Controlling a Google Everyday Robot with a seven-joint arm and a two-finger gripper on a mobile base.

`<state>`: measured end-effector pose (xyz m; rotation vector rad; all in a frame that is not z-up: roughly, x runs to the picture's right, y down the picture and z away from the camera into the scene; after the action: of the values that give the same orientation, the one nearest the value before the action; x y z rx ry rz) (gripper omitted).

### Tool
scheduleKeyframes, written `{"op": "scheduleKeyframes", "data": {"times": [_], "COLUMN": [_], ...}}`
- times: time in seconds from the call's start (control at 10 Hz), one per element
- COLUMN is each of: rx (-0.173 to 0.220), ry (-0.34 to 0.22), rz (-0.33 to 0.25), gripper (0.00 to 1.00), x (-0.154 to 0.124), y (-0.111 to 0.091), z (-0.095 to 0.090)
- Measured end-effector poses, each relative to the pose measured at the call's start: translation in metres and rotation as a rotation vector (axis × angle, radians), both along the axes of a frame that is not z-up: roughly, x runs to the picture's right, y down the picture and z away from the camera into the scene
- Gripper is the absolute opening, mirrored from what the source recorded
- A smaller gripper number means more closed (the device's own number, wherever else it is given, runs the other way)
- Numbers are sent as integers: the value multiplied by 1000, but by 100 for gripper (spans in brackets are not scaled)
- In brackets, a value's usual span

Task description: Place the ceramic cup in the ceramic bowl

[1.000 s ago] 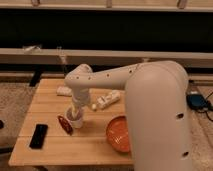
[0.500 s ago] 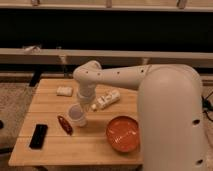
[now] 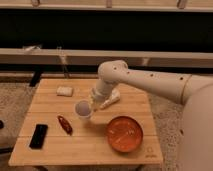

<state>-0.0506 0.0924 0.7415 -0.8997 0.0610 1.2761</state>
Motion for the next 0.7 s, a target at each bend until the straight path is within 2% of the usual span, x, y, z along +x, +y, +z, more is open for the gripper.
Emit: {"op": "scheduleKeyframes", "data": {"times": [0.3,0.7], "rx": [21,39], "ry": [1,75], "rz": [52,142], "gripper": [0,0], "x": [42,100], "y": [9,25], "z": [-22,-46]}}
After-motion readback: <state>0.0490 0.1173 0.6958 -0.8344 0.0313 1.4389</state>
